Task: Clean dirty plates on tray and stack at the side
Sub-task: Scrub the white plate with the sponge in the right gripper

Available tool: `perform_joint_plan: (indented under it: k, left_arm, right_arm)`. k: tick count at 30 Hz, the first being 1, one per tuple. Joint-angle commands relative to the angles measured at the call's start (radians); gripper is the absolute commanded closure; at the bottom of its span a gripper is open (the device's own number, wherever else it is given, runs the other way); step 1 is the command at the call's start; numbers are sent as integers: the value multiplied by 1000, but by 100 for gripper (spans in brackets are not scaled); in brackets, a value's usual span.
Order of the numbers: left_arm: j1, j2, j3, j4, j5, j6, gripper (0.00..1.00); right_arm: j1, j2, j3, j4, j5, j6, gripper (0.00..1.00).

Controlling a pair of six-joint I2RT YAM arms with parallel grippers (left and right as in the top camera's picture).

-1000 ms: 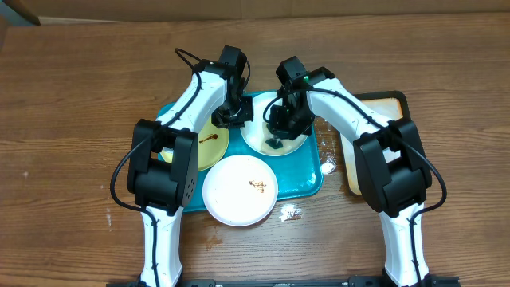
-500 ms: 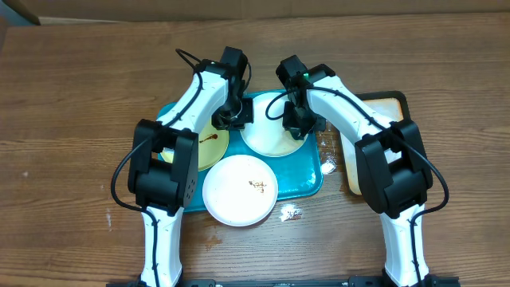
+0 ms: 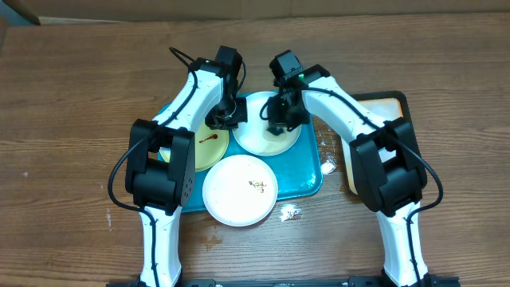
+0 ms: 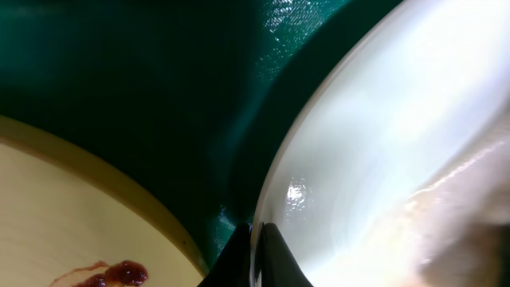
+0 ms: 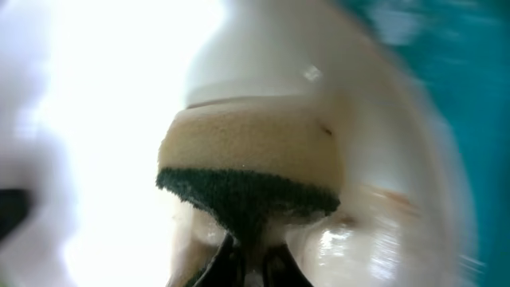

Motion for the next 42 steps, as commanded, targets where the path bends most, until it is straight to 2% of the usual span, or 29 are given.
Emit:
perform_joint_plan:
  k: [1, 6, 12, 17, 24, 27, 29, 31, 34, 38, 42]
  left_arm:
    - [-14, 21, 2, -6, -20, 10, 96]
    - [-26, 21, 2, -10, -20, 10, 96]
    - [-44, 21, 2, -25, -26, 18, 96]
    - [-46, 21, 2, -26, -28, 17, 96]
    - [-46, 21, 2, -25, -47, 16, 96]
    - [-46, 21, 2, -23, -47, 12, 96]
    - [-46, 21, 2, -23, -46, 12, 96]
    - [-46, 21, 2, -19, -46, 12, 96]
    - [-46, 21, 2, -14, -46, 12, 96]
    - [-46, 21, 2, -14, -45, 12, 96]
    - [-46, 21, 2, -17, -45, 12, 96]
  right_arm:
    - [22, 28, 26, 61, -186, 23, 96]
    - [22, 28, 26, 113, -189, 83, 96]
    - [11, 28, 26, 25, 95, 129, 96]
    - [-19, 28, 26, -143, 414, 154, 96]
    - [-71, 28, 26, -262, 542, 155, 96]
    - [-79, 28, 26, -279, 534, 148, 96]
    - [-78, 28, 26, -267, 445, 40, 96]
    - [-64, 27, 27, -237, 234, -157, 96]
    - [-31, 26, 27, -213, 51, -277, 96]
    - [23, 24, 28, -136, -37, -247, 96]
    - [57, 24, 34, -37, -80, -111, 96]
